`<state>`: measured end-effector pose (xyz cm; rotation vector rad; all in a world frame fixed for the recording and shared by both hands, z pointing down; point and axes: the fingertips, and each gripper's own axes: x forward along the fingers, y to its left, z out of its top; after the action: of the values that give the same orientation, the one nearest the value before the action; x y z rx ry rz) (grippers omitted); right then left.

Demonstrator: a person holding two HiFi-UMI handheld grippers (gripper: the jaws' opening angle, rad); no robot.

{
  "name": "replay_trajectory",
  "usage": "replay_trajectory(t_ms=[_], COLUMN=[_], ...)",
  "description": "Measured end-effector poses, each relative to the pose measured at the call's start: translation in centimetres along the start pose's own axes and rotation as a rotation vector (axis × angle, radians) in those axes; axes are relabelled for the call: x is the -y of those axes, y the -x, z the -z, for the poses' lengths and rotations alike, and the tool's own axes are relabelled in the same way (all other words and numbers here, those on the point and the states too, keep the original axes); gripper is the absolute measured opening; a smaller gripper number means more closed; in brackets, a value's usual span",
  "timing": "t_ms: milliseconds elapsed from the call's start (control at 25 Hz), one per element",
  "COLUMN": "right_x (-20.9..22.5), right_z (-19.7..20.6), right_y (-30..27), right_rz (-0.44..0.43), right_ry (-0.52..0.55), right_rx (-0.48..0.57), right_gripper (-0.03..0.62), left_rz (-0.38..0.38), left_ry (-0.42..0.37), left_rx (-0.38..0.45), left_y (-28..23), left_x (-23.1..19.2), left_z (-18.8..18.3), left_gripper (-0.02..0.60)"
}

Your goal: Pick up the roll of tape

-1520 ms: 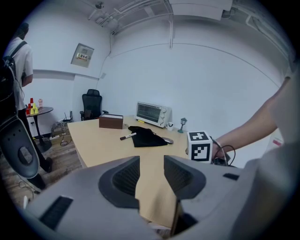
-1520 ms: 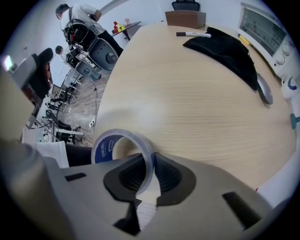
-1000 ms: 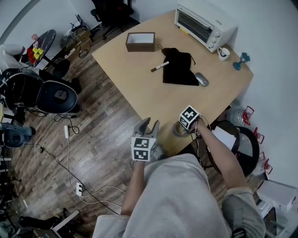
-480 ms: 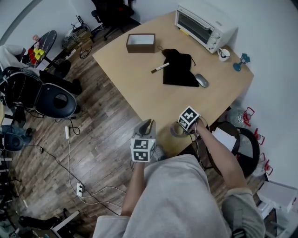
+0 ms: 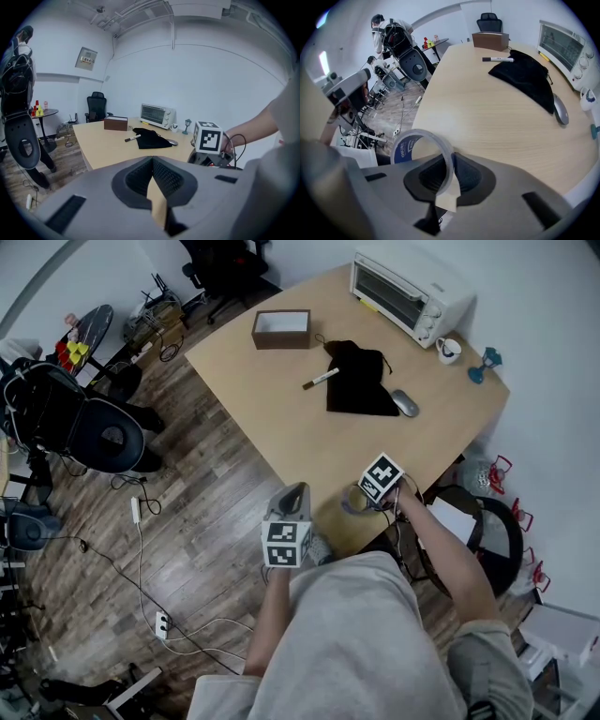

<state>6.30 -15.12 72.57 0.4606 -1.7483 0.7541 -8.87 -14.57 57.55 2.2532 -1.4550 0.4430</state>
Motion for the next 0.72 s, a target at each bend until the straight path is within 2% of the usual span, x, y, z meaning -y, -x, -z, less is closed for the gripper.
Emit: replay_trajectory(t_ms=[360,720], right_x=[-1.0,-0.6], right_z=[-2.9,-4.9], right_y=[3.7,8.0], right_rz=[-0.005,-0.004], right_ry=[0.036,-0.019], right_rx=[0.129,0.305], right_gripper=[0.048,0.048], left_rz=[0.014,0.006], left_ry=[-0.010,-0.014], left_rx=[0.001,0.012], left_y=[-0.1,0.1], left_x=[0.3,-0.1], left_z=[-0.3,-0.6], left_gripper=[0.006,0.006])
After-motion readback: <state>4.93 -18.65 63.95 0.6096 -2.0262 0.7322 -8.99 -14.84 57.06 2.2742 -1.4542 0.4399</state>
